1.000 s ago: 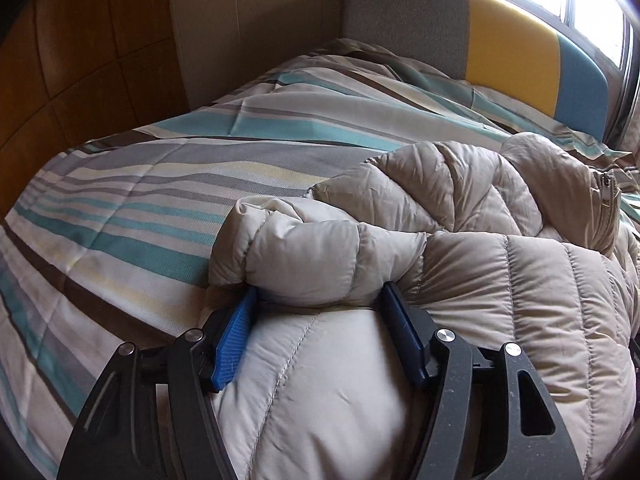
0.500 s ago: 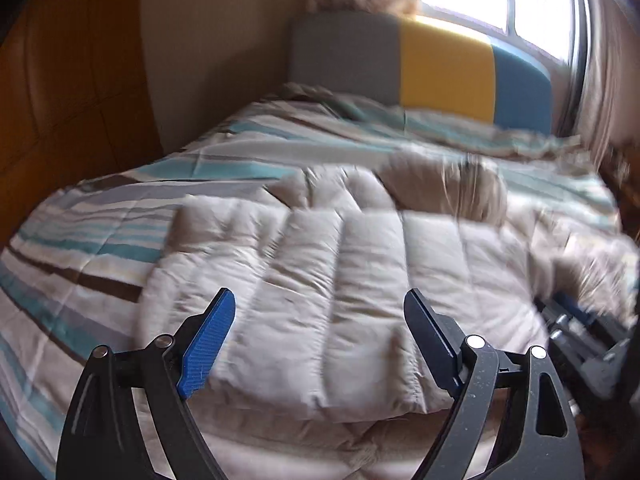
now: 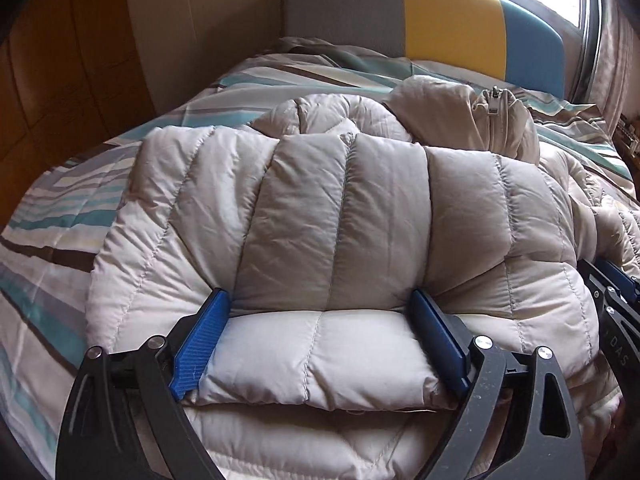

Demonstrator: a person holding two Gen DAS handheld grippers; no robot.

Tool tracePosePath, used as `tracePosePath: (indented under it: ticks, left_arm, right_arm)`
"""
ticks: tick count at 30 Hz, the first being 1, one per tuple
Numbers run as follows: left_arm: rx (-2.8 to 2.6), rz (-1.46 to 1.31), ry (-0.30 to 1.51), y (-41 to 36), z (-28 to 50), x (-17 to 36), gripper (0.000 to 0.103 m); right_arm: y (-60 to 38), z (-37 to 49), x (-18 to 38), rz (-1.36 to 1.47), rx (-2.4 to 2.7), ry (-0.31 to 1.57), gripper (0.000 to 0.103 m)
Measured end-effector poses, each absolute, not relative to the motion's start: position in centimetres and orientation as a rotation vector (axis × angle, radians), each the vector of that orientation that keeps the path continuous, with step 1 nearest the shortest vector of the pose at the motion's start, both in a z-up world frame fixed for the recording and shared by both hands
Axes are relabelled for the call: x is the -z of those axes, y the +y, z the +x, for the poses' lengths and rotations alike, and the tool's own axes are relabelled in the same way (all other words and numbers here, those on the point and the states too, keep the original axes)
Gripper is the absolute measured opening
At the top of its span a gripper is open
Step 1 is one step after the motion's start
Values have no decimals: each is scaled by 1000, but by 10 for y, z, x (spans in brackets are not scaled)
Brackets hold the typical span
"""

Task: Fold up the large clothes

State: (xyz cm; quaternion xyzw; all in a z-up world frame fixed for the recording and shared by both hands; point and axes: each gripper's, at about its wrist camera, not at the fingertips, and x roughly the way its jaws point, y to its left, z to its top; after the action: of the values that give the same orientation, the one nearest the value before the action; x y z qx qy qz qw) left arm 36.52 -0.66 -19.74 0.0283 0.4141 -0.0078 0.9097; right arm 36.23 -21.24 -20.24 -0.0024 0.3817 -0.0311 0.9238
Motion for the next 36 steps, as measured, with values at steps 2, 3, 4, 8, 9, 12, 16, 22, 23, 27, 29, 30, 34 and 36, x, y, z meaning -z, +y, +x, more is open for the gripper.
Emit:
tracePosePath:
  ticks: [2,3,4,8,9,12,16,22,23,27,29,30,34,36]
  left_arm:
    - [4,65,840,-7,356,190,100]
    - [13,56,837,-6,351,185,100]
    - [25,42,836,-3,345,182,100]
    - [39,8,826,12,326,169,100]
    - [43,7,817,16,319,166,100]
    - [50,2,779,33,293,154,100]
    - [52,-16,739,55,258,147,100]
    - [4,-13,699,91,204,147,100]
    - [-7,-15,696,97,194,148,100]
    - [-43,-56,700,124,163,156,100]
    - [-48,-75,705,134,153,162,100]
    - [-56,-76,706,138,147,165,100]
    - [-53,-55,717,145,127,174,100]
    - [-37,-41,720,146,118,178,100]
  right_arm:
    - [-212,363,203,-5,63,786,31]
    - [-212,363,202,-6,62,786,31]
    - [-212,364,202,-10,64,789,31]
    - [-211,362,191,-37,57,811,38]
    - [-214,359,185,-28,48,813,50]
    - [-227,337,161,27,26,795,62]
    - [-253,298,141,91,16,802,62]
    - [-303,216,128,158,55,778,61]
    - [-312,202,128,169,68,772,61]
    - [-351,140,136,239,114,763,61]
    - [-364,119,141,250,130,771,61]
    - [-370,105,145,259,137,777,61]
    - [-382,62,158,306,144,790,61]
    - [-385,44,165,342,135,798,61]
